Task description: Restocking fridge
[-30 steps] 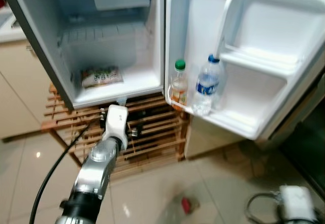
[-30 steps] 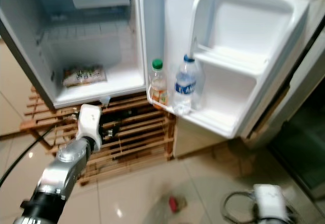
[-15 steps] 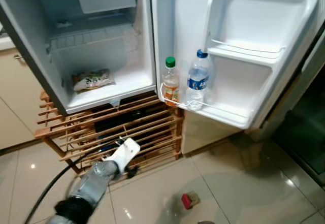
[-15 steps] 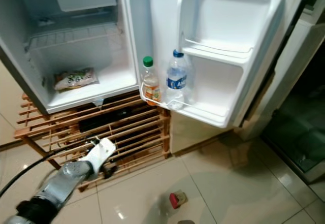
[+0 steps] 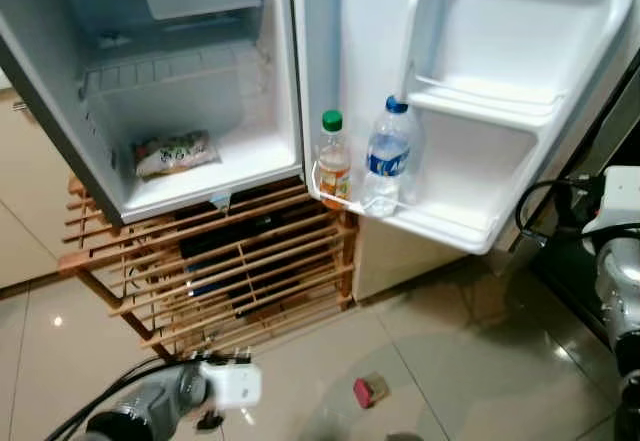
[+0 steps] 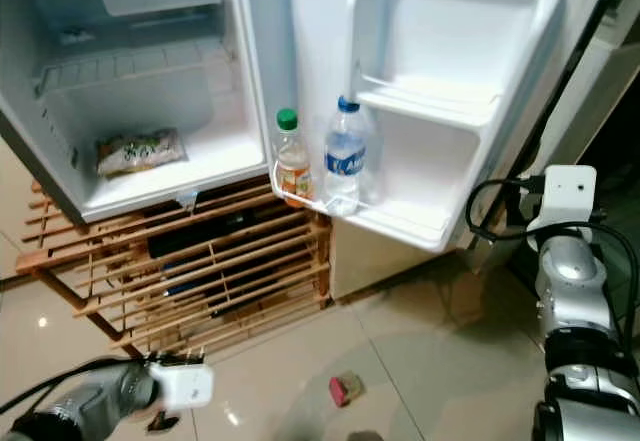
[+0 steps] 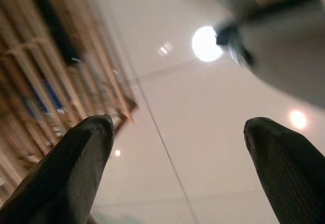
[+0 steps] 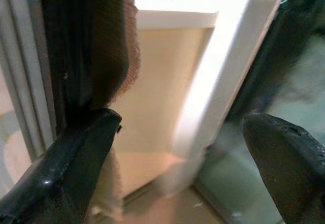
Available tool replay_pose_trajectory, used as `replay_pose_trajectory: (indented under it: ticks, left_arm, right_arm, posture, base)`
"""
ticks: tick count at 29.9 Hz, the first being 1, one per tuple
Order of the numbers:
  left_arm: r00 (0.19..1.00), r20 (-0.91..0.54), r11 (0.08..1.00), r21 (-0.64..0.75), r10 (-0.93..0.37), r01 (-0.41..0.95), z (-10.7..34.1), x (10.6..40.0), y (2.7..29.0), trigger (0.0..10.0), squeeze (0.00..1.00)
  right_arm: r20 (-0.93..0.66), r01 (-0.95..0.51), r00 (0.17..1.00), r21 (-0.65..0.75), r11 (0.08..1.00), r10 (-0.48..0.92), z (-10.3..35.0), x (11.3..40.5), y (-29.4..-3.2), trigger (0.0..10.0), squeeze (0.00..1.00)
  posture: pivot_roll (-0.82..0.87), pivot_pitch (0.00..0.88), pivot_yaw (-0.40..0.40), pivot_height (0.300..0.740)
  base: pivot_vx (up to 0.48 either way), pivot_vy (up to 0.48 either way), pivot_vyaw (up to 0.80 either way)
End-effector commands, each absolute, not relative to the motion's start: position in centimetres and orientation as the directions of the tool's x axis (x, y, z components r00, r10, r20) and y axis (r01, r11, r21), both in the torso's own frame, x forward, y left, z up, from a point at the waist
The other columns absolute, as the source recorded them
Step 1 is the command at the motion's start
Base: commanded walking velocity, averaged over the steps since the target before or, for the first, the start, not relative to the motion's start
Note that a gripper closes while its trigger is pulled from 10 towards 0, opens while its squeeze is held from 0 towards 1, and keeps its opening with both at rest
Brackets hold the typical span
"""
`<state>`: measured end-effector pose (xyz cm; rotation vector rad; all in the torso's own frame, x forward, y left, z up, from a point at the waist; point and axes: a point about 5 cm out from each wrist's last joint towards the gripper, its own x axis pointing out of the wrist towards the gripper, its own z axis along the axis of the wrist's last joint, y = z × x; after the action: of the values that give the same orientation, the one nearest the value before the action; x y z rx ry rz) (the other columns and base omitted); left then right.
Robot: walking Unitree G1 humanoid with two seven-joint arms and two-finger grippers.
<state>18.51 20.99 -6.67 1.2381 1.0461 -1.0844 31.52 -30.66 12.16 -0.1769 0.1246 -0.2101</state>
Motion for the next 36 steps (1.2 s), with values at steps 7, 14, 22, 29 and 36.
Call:
replay_pose_trajectory:
  ticks: [7,14,22,29,36]
  left_arm:
    - [-0.045,-0.999,-0.034,-0.046,0.028,0.998,-8.6,13.5,23.4,10.0,0.00]
    - [-0.104,-0.994,0.025,-0.105,-0.015,0.994,-9.4,11.9,22.8,10.0,0.00]
    - [0.026,-0.998,0.081,0.021,-0.053,0.996,-8.2,15.3,22.8,10.0,0.00]
    - [0.438,-0.866,0.494,0.280,-0.240,0.823,-5.1,22.7,19.2,10.0,0.00]
    - [0.872,-0.254,0.901,0.003,-0.418,0.433,4.0,29.3,14.8,10.0,0.00]
  right_arm:
    - [0.029,-0.716,0.693,0.139,0.684,0.720,18.7,28.1,-14.5,10.0,0.00]
    - [0.067,-0.800,0.554,0.320,0.508,0.830,19.3,24.6,-14.3,10.0,0.00]
    - [-0.201,-0.464,0.844,0.189,0.865,0.497,15.1,28.0,-18.4,10.0,0.00]
    - [-0.241,-0.283,0.934,-0.045,0.958,0.264,11.6,29.2,-19.2,10.0,0.00]
    - [-0.214,-0.234,0.950,-0.013,0.972,0.226,10.0,29.4,-18.0,10.0,0.00]
  posture:
    - [-0.20,0.000,0.047,0.740]
    - [-0.20,0.000,0.043,0.740]
    - [-0.18,0.000,0.036,0.740]
    - [-0.14,0.000,0.017,0.740]
    - [-0.12,0.000,0.005,0.740]
  base:
    - [0.000,0.000,0.00]
    - [0.000,0.000,0.00]
    - [0.000,0.000,0.00]
    - [0.000,0.000,0.00]
    - [0.000,0.000,0.00]
